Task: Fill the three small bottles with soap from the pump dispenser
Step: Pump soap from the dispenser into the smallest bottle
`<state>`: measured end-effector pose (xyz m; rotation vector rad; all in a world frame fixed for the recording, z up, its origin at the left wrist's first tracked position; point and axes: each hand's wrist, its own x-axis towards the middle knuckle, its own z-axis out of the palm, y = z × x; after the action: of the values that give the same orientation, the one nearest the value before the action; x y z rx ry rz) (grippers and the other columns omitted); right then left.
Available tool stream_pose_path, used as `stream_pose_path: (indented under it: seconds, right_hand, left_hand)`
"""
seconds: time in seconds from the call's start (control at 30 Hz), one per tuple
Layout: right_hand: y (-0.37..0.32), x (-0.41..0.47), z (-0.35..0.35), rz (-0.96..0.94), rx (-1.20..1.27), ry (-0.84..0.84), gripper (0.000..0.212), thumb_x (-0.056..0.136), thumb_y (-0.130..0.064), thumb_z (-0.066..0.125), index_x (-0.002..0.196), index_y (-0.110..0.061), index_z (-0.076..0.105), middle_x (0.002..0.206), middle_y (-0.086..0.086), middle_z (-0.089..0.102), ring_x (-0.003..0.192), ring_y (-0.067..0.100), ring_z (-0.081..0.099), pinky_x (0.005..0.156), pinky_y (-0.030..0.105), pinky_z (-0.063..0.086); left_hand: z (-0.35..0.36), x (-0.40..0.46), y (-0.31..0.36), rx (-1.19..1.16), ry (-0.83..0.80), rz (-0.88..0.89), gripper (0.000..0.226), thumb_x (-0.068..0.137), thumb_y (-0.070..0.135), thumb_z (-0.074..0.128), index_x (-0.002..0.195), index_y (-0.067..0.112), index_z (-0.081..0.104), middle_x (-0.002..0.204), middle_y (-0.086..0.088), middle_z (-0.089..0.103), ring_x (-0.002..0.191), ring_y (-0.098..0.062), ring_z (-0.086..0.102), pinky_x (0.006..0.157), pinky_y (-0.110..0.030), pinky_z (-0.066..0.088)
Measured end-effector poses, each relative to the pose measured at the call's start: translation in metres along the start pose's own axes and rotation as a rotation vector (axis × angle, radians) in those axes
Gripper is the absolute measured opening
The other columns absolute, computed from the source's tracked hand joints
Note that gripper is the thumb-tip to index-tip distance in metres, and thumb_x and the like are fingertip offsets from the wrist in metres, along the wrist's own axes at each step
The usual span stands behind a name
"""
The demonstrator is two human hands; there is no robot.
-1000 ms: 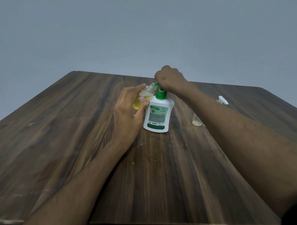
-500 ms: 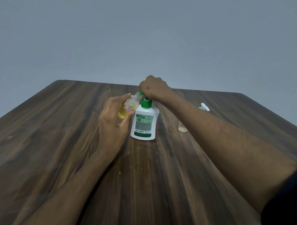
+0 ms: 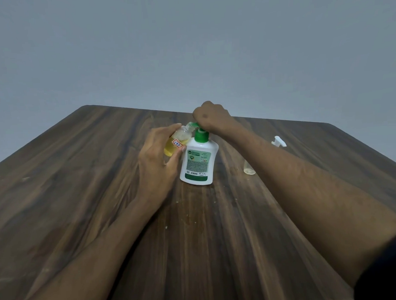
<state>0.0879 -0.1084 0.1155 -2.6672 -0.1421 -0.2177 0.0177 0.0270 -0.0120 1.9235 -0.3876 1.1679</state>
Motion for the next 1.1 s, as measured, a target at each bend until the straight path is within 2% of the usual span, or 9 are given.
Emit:
stream_pose_path:
  seconds: [0.17,0.3,0.37,0.47,0.6,0.7,0.77,0.87,1.1]
  right_hand:
    - [-0.0012,0.0038,-0.0017,-0.011,-0.012,0.018,0.014,0.090,-0.021,0.043,0.077,-0.016,0.043,0.080,0.002,0.047,0.085,0.028,0.050,0.081,0.038,0.042]
    - [-0.0006,0.0045,-0.0004,-0.013,-0.024,0.010,0.017,0.091,-0.022,0.043,0.076,-0.016,0.041,0.082,0.004,0.049,0.087,0.030,0.050,0.076,0.036,0.040]
    - [-0.0011,0.0048,-0.0018,-0.015,-0.018,0.024,0.011,0.091,-0.022,0.044,0.084,-0.014,0.045,0.085,0.004,0.049,0.088,0.030,0.050,0.084,0.039,0.043]
    - [-0.0001,0.0052,0.0005,-0.019,-0.025,-0.006,0.012,0.092,-0.021,0.043,0.095,-0.011,0.048,0.101,0.010,0.055,0.089,0.030,0.049,0.078,0.035,0.039]
    - [-0.0020,0.0036,-0.0031,-0.018,-0.023,0.033,0.010,0.090,-0.021,0.043,0.094,-0.013,0.046,0.084,0.002,0.047,0.090,0.030,0.049,0.090,0.042,0.043]
    - [-0.0016,0.0014,-0.0015,-0.014,-0.025,0.017,0.011,0.092,-0.021,0.043,0.095,-0.011,0.047,0.096,0.008,0.051,0.090,0.030,0.049,0.083,0.037,0.043]
    - [-0.0036,0.0013,-0.0024,-0.017,-0.035,0.034,0.012,0.090,-0.021,0.043,0.097,-0.011,0.047,0.100,0.008,0.052,0.091,0.030,0.049,0.087,0.039,0.044]
    - [-0.0044,0.0021,-0.0026,-0.005,-0.040,0.055,0.011,0.088,-0.021,0.044,0.096,-0.013,0.047,0.098,0.006,0.051,0.093,0.030,0.049,0.096,0.044,0.043]
    - [-0.0035,0.0017,-0.0023,-0.013,-0.047,0.049,0.012,0.088,-0.021,0.043,0.097,-0.013,0.047,0.089,0.003,0.049,0.092,0.030,0.050,0.094,0.044,0.043]
  left_hand:
    - [0.0003,0.0007,0.0003,-0.004,-0.001,0.003,0.044,0.093,0.006,0.080,0.136,0.008,0.069,0.125,-0.006,0.071,0.110,-0.009,0.065,0.092,-0.007,0.045]
    - [0.0007,0.0006,0.0001,-0.005,0.004,0.003,0.042,0.094,0.005,0.080,0.135,0.006,0.069,0.125,-0.007,0.071,0.111,-0.012,0.065,0.093,-0.009,0.046]
    - [0.0008,0.0013,-0.0001,-0.009,0.003,0.002,0.043,0.094,0.006,0.080,0.136,0.008,0.069,0.125,-0.006,0.071,0.111,-0.010,0.065,0.093,-0.010,0.047]
    - [0.0007,0.0007,-0.0003,-0.008,0.003,-0.005,0.043,0.094,0.007,0.081,0.135,0.007,0.069,0.125,-0.008,0.071,0.111,-0.008,0.064,0.093,-0.007,0.046]
    - [0.0004,0.0008,-0.0002,-0.005,0.018,0.007,0.044,0.093,0.005,0.081,0.136,0.007,0.070,0.125,-0.008,0.071,0.111,-0.010,0.064,0.093,-0.008,0.045]
    - [0.0008,0.0000,-0.0008,-0.005,0.012,0.000,0.044,0.093,0.005,0.081,0.135,0.008,0.070,0.124,-0.009,0.071,0.110,-0.015,0.067,0.092,-0.009,0.047]
    - [0.0004,-0.0004,0.0007,-0.004,0.014,0.002,0.044,0.093,0.004,0.081,0.136,0.009,0.070,0.124,-0.008,0.071,0.110,-0.015,0.066,0.091,-0.010,0.048]
    - [0.0010,0.0010,-0.0005,-0.006,0.014,-0.003,0.045,0.094,0.005,0.080,0.137,0.009,0.070,0.123,-0.008,0.071,0.110,-0.012,0.065,0.092,-0.007,0.045]
    - [0.0009,0.0006,0.0007,-0.010,0.015,-0.001,0.044,0.095,0.006,0.079,0.138,0.010,0.070,0.122,-0.007,0.071,0.108,-0.012,0.065,0.088,-0.009,0.046]
